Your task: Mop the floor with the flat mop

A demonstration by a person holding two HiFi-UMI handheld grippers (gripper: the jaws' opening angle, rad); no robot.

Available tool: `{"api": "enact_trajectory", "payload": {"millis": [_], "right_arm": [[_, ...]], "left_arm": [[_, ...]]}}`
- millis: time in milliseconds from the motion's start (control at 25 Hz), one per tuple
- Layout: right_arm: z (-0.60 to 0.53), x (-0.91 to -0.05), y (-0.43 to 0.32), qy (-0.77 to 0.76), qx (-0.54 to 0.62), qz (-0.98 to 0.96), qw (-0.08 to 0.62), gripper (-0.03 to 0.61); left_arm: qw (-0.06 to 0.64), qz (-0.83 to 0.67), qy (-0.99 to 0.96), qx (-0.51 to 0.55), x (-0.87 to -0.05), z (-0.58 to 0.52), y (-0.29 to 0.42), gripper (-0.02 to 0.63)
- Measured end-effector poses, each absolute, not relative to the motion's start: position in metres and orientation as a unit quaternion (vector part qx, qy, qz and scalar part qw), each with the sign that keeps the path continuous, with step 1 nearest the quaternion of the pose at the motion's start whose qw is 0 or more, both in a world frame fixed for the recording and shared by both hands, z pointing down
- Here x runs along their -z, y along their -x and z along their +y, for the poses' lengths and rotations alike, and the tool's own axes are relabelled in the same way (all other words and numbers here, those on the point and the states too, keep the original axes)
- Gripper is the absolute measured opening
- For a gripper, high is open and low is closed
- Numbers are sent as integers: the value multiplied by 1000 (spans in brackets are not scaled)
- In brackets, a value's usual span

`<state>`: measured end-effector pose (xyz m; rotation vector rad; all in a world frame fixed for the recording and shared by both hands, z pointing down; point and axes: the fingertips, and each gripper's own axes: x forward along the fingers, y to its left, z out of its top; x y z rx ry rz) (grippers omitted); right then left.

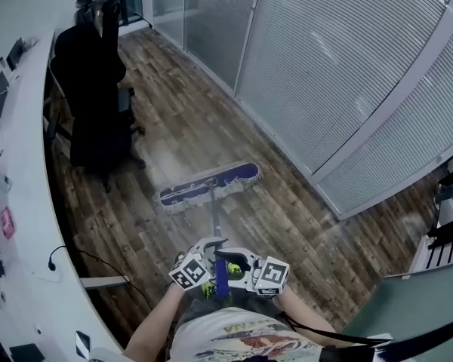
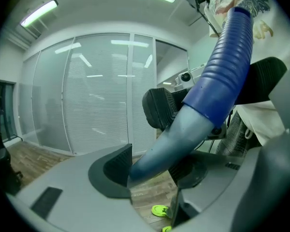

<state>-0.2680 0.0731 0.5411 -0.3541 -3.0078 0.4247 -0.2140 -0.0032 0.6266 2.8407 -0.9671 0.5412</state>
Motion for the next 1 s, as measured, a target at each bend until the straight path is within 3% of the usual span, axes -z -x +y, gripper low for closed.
{"api": "enact_trajectory", "payload": {"millis": [480, 1000], "right_arm": [[-35, -533, 299, 124, -140, -982, 14, 298], [-256, -525, 327, 114, -150, -982, -7, 298]], "left_arm": [[49, -319, -926, -193, -617, -111, 246, 195], [66, -320, -922, -207, -613, -329, 280, 196]]}}
